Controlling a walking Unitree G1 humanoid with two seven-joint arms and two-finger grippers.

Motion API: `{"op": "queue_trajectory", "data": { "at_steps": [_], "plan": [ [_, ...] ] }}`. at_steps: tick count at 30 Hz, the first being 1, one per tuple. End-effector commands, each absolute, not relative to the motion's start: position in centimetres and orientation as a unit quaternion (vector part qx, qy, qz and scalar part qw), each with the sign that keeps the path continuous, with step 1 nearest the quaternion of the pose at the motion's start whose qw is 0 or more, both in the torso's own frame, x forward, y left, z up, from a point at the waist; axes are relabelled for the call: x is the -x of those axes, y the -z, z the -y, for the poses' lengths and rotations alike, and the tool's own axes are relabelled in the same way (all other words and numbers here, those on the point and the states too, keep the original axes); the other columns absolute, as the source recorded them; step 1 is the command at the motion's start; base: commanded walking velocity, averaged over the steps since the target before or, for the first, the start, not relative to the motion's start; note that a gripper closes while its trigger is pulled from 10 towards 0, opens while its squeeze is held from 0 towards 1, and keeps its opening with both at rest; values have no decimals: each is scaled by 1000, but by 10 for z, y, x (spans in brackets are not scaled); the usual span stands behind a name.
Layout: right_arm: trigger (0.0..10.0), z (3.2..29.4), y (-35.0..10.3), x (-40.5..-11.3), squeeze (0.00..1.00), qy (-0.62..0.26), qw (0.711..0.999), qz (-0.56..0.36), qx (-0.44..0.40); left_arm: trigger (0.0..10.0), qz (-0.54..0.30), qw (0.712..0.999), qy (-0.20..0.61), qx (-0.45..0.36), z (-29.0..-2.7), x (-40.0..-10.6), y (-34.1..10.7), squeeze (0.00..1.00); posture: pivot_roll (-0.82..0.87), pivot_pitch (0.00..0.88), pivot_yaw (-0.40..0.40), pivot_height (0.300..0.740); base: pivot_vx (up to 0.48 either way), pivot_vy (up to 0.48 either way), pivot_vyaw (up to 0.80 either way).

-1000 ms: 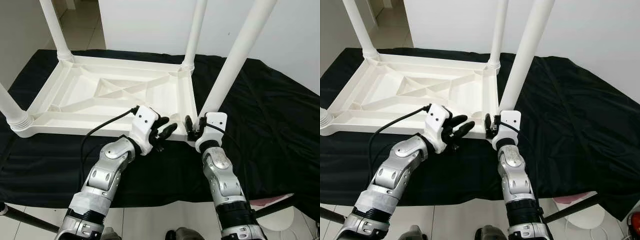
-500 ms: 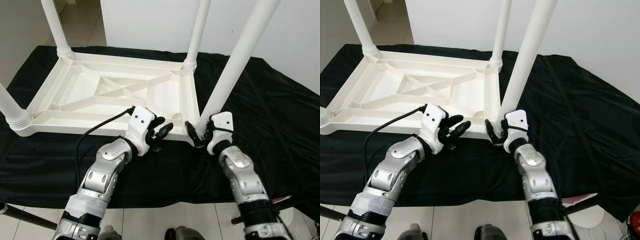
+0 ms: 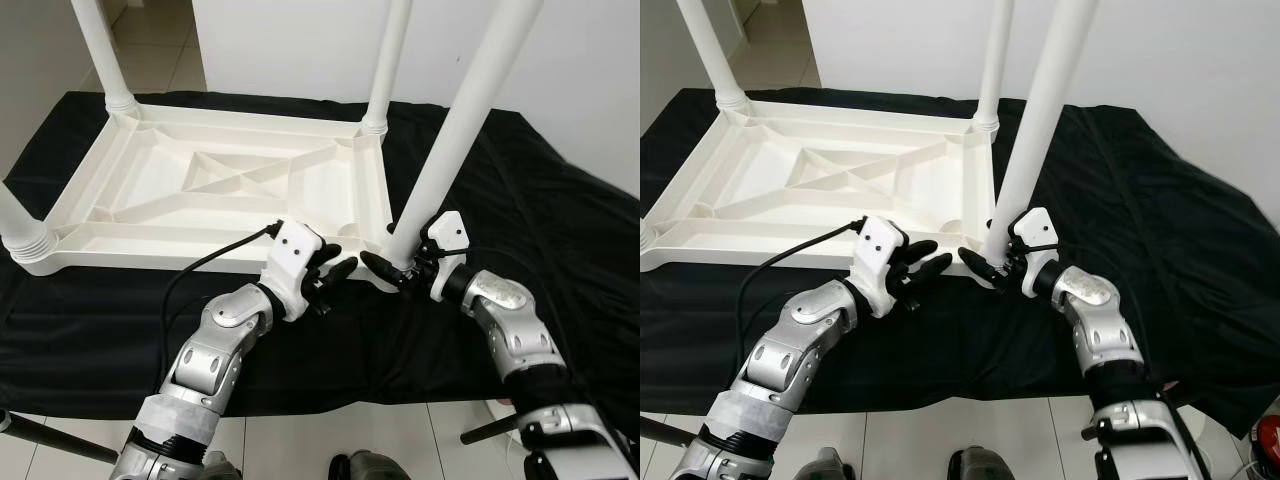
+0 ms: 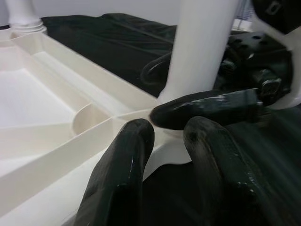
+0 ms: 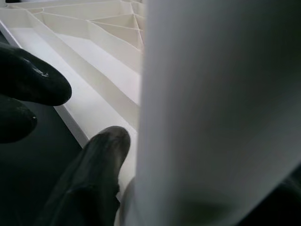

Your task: Building children table

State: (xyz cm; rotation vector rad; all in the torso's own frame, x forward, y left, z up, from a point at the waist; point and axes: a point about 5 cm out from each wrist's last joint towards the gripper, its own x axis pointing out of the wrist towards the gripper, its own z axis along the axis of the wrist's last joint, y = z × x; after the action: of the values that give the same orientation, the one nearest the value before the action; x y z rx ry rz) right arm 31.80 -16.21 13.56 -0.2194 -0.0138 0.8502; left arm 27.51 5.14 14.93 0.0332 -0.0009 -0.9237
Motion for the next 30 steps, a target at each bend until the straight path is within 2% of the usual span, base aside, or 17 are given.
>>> {"op": "queue_trajectory", "data": {
  "at_steps": [1, 3, 7, 8, 9, 10, 18, 26, 28, 30],
  "plan": [
    [0, 149, -128, -316, 0, -446, 888, -8, 108, 10000, -3, 875, 483, -17, -48, -269, -149, 0, 23, 35, -33, 740, 0, 0, 0],
    [0, 149, -126, -315, 0, -447, 888, -9, 106, 10000, -4, 875, 483, -18, -48, -269, -149, 0, 23, 35, -33, 740, 0, 0, 0],
    [0, 157, -120, -318, 0, -361, 930, -12, 72, 10000, -7, 877, 480, -18, -50, -269, -148, 0, 29, 43, -40, 740, 0, 0, 0],
    [0, 157, -120, -318, 0, -361, 930, -12, 72, 10000, -7, 877, 480, -18, -50, -269, -148, 0, 29, 43, -40, 740, 0, 0, 0],
    [9294, 158, -118, -319, 0, -335, 939, -16, 72, 10000, -7, 878, 478, -18, -50, -269, -149, 0, 29, 43, -40, 740, 0, 0, 0],
    [10000, 157, -116, -319, 0, -315, 946, -21, 65, 10000, -7, 879, 476, -18, -51, -270, -149, 0, 27, 46, -40, 740, 0, 0, 0],
    [10000, 144, -120, -314, 0, -233, 972, 6, 28, 10000, -8, 882, 471, -18, -54, -272, -150, 0, 25, 51, -37, 740, 0, 0, 0],
    [10000, 139, -122, -312, 0, -207, 978, 13, 19, 10000, -9, 882, 470, -18, -54, -273, -150, 0, 24, 52, -36, 740, 0, 0, 0],
    [10000, 128, -127, -310, 0, -142, 989, 25, 1, 10000, -9, 884, 467, -16, -55, -274, -150, 0, 24, 53, -42, 740, 0, 0, 0],
    [10000, 128, -127, -310, 0, -142, 989, 25, 1, 10000, -9, 884, 467, -16, -55, -274, -150, 0, 24, 53, -42, 740, 0, 0, 0]
  ]
}}
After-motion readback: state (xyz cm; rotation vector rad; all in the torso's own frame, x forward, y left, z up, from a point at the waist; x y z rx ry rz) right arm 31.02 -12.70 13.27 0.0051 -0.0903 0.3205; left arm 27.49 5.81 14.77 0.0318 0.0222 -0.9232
